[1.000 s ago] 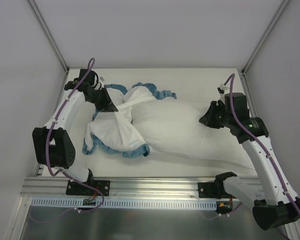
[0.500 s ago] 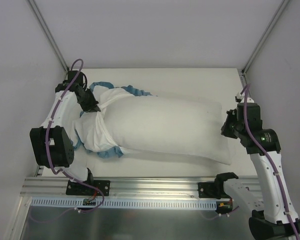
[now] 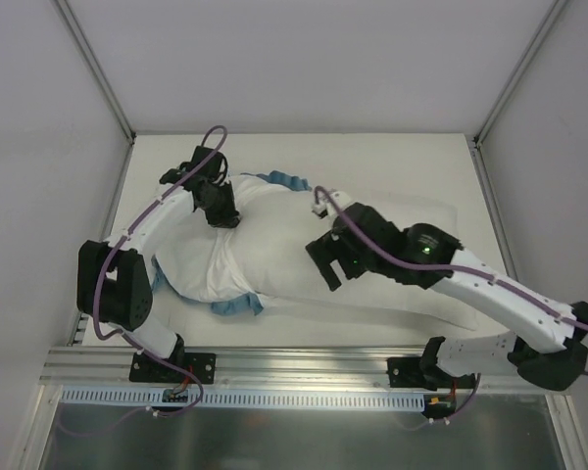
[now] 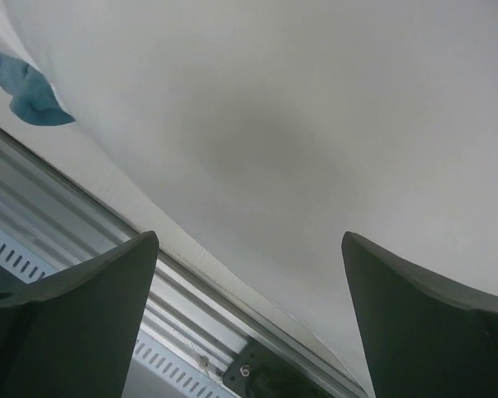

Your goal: Remove the pillowcase from the pillow

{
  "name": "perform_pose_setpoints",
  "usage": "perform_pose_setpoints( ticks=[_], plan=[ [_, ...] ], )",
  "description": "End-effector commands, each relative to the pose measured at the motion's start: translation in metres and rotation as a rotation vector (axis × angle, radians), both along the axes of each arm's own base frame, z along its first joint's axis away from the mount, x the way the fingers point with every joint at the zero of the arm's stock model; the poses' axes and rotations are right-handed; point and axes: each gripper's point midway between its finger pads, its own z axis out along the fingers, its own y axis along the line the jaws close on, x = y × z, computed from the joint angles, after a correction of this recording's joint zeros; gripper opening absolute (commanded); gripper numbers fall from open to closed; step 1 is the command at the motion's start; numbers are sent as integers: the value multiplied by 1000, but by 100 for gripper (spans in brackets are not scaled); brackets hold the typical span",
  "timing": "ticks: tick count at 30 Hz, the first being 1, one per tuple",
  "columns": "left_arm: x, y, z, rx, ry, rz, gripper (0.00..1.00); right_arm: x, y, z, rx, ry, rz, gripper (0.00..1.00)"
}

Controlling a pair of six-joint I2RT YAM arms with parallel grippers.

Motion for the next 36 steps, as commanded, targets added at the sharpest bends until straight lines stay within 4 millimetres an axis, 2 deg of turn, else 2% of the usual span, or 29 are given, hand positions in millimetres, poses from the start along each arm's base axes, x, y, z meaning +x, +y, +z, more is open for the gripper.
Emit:
perform_pose_setpoints(
  ticks=[1,2,5,8,11,12,13,14,15,16,18,20,21,23,24,28,31,34,36],
  plan=[
    [-14,-54,-5,-115,42,-83,0,1,34,-6,-103,-71,83,96],
    [-18,-73,1,-133,31,-134,0,-5,48,-6,-109,-83,135,96],
    [-21,-97,13,-175,13,-185,0,-7,78,-21,-155,-85,209,96],
    [-18,-105,31,-223,-22,-203,0,-5,97,-49,-210,-44,239,96],
    [-20,-107,48,-247,-64,-226,0,10,97,-79,-306,-54,165,100],
    [-21,-106,55,-254,-84,-232,0,16,93,-84,-325,-66,132,88],
    [-24,-106,58,-257,-89,-235,0,27,86,-87,-336,-74,83,45],
    [-27,-105,59,-259,-94,-237,0,34,82,-84,-309,-82,39,19],
    [-30,-104,67,-270,-114,-242,0,37,75,-88,-292,-67,-13,1],
    [-34,-102,66,-269,-113,-243,0,46,65,-84,-270,-65,-62,1],
    [-39,-99,72,-272,-134,-243,0,53,52,-61,-191,-97,-137,1],
    [-44,-96,66,-263,-128,-240,0,63,36,-42,-135,-119,-200,1],
    [-48,-93,61,-255,-116,-234,0,68,22,-21,-75,-149,-247,1],
    [-51,-92,53,-256,-100,-233,0,73,5,5,-10,-192,-304,1],
    [-57,-91,44,-255,-72,-228,0,76,-13,28,45,-229,-356,1],
    [-67,-88,36,-272,-64,-213,0,82,-60,63,75,-313,-463,1],
    [-71,-82,39,-259,-92,-199,0,81,-83,64,47,-312,-508,1],
    [-69,-74,42,-237,-124,-183,0,78,-90,47,32,-278,-507,1],
    [-68,-68,50,-263,-141,-168,0,74,-90,22,5,-224,-497,1]
  ],
)
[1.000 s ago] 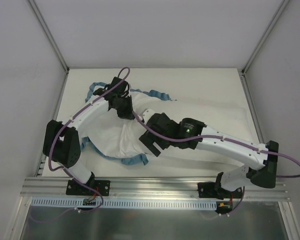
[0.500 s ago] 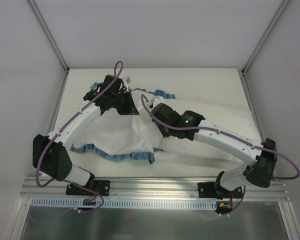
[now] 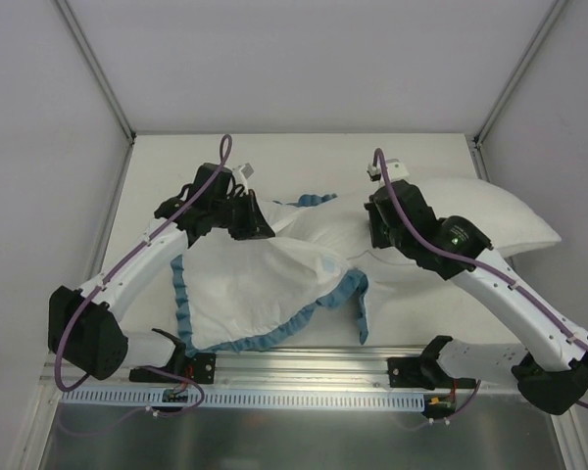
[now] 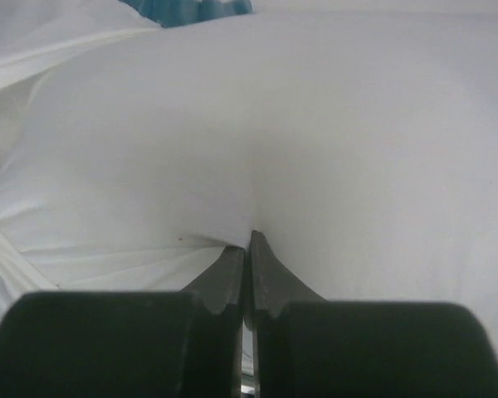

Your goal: Remove the pillowcase from the pillow

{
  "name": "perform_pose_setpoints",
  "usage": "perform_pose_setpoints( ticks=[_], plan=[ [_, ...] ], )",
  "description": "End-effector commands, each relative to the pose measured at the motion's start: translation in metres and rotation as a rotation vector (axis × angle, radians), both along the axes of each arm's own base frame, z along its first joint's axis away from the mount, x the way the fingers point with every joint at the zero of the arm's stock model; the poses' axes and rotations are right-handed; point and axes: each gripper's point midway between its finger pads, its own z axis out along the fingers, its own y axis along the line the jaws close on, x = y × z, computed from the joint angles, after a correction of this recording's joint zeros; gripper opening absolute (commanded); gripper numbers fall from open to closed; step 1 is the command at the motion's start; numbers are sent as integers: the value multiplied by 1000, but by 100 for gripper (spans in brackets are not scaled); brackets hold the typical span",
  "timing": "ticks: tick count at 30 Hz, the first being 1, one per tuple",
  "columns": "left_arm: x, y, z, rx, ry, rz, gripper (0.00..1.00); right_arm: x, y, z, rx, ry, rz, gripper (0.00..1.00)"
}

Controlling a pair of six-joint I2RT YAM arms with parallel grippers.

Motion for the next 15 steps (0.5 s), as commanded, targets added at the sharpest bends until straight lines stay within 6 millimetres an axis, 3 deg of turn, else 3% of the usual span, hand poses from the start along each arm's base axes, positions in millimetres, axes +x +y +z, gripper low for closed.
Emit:
perform_pose_setpoints(
  ticks=[1,5,9,12,15],
  plan=[
    [0,36,-6,71,4,92,0,4,-39,-2,-54,-47,-124,1],
    [6,56,22,0,-54,150,0,-2,-34,-63,-101,107,-140,1],
    [3,57,58,-80,-117,159,0,-6,-23,-121,-150,264,-165,1],
    [-7,51,77,-132,-141,125,0,5,-14,-136,-163,289,-172,1],
    [-16,50,72,-152,-113,127,0,32,4,-113,-111,245,-162,1]
  ],
)
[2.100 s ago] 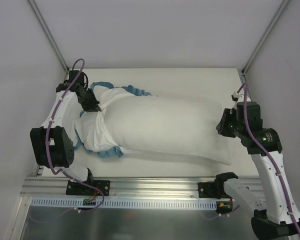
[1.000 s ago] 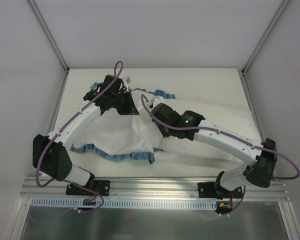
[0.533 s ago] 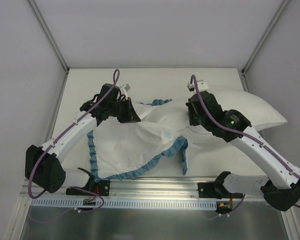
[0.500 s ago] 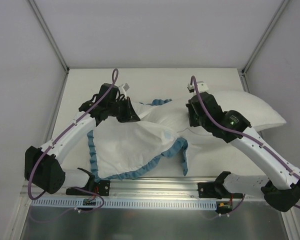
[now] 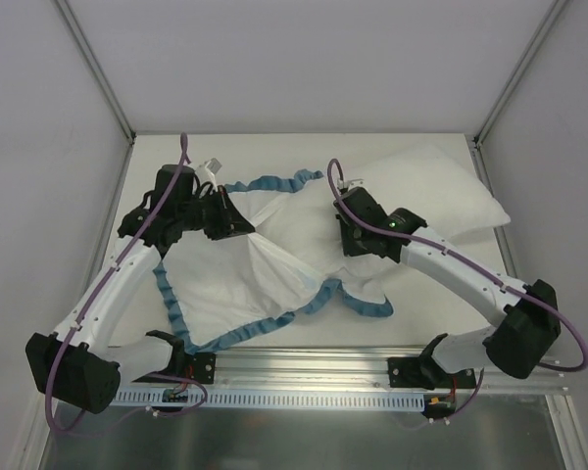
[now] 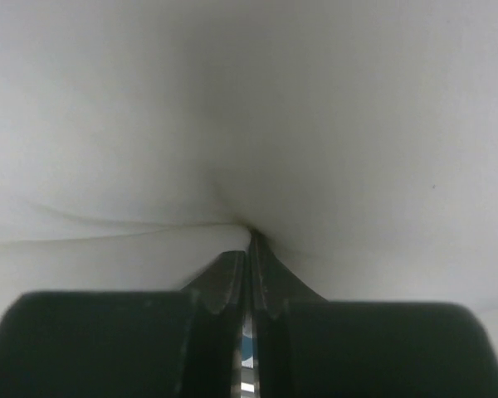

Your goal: Remove the pillowcase from the pillow

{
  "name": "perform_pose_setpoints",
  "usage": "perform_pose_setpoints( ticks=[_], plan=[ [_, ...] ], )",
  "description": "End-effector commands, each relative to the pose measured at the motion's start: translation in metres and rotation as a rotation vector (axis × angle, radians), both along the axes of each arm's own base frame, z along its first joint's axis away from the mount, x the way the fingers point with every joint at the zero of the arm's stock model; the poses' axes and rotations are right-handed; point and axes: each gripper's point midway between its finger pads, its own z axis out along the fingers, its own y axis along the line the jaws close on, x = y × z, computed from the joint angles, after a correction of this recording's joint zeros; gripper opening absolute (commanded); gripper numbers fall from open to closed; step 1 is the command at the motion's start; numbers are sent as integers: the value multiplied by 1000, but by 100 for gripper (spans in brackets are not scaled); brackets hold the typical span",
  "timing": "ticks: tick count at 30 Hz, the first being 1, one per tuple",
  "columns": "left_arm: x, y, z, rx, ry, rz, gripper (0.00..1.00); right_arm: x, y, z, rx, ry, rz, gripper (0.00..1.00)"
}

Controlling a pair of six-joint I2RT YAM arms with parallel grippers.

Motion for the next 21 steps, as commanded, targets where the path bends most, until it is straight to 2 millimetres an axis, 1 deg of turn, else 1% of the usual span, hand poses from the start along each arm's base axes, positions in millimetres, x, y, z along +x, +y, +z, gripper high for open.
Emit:
perform_pose_setpoints(
  ticks=[1,2,3,4,5,6,7,8,9,10,11,12,14,15,16,17,18,20,21],
  plan=[
    [-11,4,20,-41,-41,10,0,35,-28,19,-105,-63,-105,1],
    [-15,2,18,-42,-33,4,0,51,-19,48,-61,-119,-106,1],
    [-20,1,7,-36,-3,-2,0,63,-17,52,-59,-124,-116,1],
    [-27,-5,3,-33,4,-28,0,73,-15,63,-52,-142,-111,1],
    [-32,-7,-7,-27,25,-38,0,87,-5,90,0,-190,-111,1],
    [-37,-9,-11,-25,36,-50,0,98,-6,99,13,-204,-123,1],
    [-42,-12,-17,-21,47,-67,0,107,-2,94,-4,-182,-123,1],
    [-54,-18,-28,-15,74,-106,0,121,-2,117,25,-223,-137,1],
    [-60,-20,-34,-10,88,-122,0,127,-1,118,27,-221,-141,1],
    [-66,-21,-41,-2,99,-143,0,135,0,113,20,-206,-146,1],
    [-75,-20,-54,5,128,-158,0,143,-6,114,35,-200,-170,1],
    [-79,-18,-58,9,134,-158,0,148,-8,121,50,-211,-181,1],
    [-86,-12,-69,25,140,-149,0,154,-15,118,66,-195,-205,1],
    [-85,-9,-71,42,134,-134,0,159,-26,116,72,-190,-238,1],
    [-87,-7,-74,54,142,-130,0,158,-33,110,65,-175,-250,1],
    [-87,-5,-74,65,139,-122,0,158,-45,110,67,-173,-274,1],
    [-84,-2,-76,85,133,-108,0,155,-53,99,54,-148,-289,1],
    [-79,1,-75,109,134,-93,0,149,-62,90,62,-120,-303,1],
    [-76,3,-75,117,137,-82,0,147,-70,96,73,-143,-311,1]
  ],
)
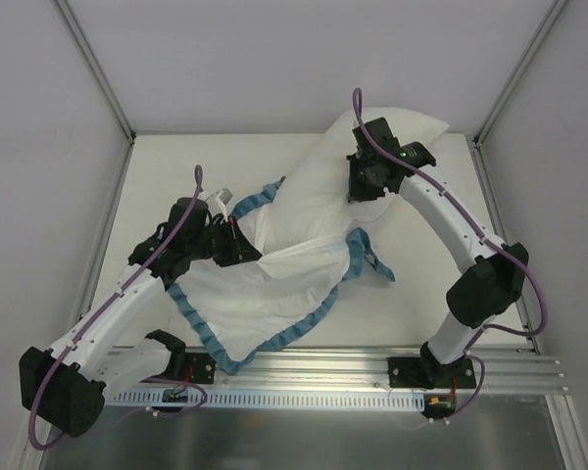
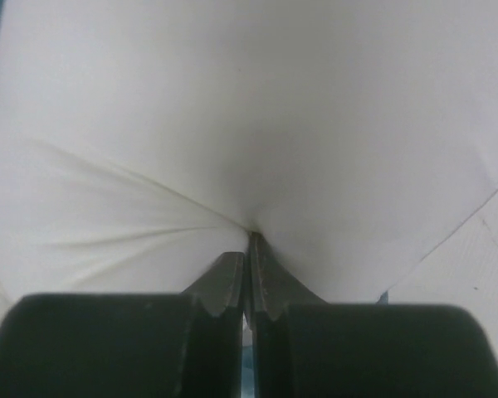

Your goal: Remove the pillowcase from the pillow

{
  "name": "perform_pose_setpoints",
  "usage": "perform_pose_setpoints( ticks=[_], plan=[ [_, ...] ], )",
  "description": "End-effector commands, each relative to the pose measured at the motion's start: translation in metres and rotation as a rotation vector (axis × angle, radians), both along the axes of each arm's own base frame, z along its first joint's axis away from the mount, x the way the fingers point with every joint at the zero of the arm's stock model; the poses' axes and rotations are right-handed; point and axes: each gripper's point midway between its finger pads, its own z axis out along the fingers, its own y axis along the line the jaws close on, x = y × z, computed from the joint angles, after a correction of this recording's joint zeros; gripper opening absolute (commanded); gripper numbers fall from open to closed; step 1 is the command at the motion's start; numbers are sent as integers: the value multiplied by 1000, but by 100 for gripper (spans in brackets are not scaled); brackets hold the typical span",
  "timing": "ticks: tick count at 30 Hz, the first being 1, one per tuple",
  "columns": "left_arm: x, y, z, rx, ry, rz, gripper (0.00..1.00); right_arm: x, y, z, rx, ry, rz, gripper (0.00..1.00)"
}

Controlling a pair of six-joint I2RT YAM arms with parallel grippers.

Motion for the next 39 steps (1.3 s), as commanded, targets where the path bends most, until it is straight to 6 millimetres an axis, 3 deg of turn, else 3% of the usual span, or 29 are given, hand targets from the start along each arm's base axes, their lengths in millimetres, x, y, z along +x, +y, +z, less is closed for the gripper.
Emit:
perform_pose_setpoints(
  ticks=[1,3,4,5,6,7,8,10,11,14,18,19,20,21,22,24,25,27,28,29,33,34,36,37,38,39],
  plan=[
    [-24,19,-22,111,122,-4,0,31,-77,15,-87,-167,-226,1],
    [-14,22,-19,126,126,25,0,15,-85,14,-76,-172,-233,1],
    [-5,27,-22,134,145,57,0,0,-88,-9,-81,-119,-240,1],
    [4,30,-18,129,142,81,0,-11,-84,-18,-53,-100,-233,1],
    [12,34,-17,129,147,105,0,-19,-81,-7,3,-155,-236,1],
    [23,39,-23,143,174,134,0,-30,-76,-14,46,-147,-252,1],
    [37,40,-15,151,147,156,0,-52,-64,-40,50,-98,-216,1],
    [52,36,-20,167,170,147,0,-70,-41,-36,118,-135,-170,1],
    [60,29,-11,145,161,130,0,-89,-20,-44,118,-131,-119,1],
    [82,21,-17,148,188,123,0,-114,9,-34,134,-160,-48,1],
    [93,13,-32,146,235,123,0,-120,27,0,173,-251,39,3],
    [96,12,-36,145,239,121,0,-119,29,7,170,-269,59,14],
    [95,10,-39,145,246,119,0,-118,29,15,163,-286,80,45],
    [94,8,-40,143,246,112,0,-117,26,16,103,-294,128,58],
    [95,7,-42,143,249,112,0,-110,27,37,94,-336,135,79],
    [95,5,-42,141,250,108,0,-104,26,34,-20,-313,199,91],
    [95,5,-41,138,249,108,0,-97,32,55,-15,-342,212,98],
    [96,5,-39,136,241,107,0,-89,40,43,-106,-279,253,97],
    [98,5,-36,134,232,110,0,-84,46,54,-119,-290,289,97],
    [98,4,-33,131,224,108,0,-80,52,52,-129,-279,302,96],
    [100,4,-17,117,170,95,0,-67,89,20,-123,-196,375,96],
    [102,5,-12,111,155,97,6,-70,99,13,-98,-169,398,96],
    [104,7,-1,99,126,102,34,-66,108,-21,-120,-105,408,100],
    [107,9,6,91,110,112,76,-66,109,-33,-120,-65,401,63],
    [110,11,10,90,96,118,90,-68,107,-47,-136,-26,399,33],
    [114,12,19,81,73,127,97,-69,106,-56,-150,-10,397,1]
  ],
)
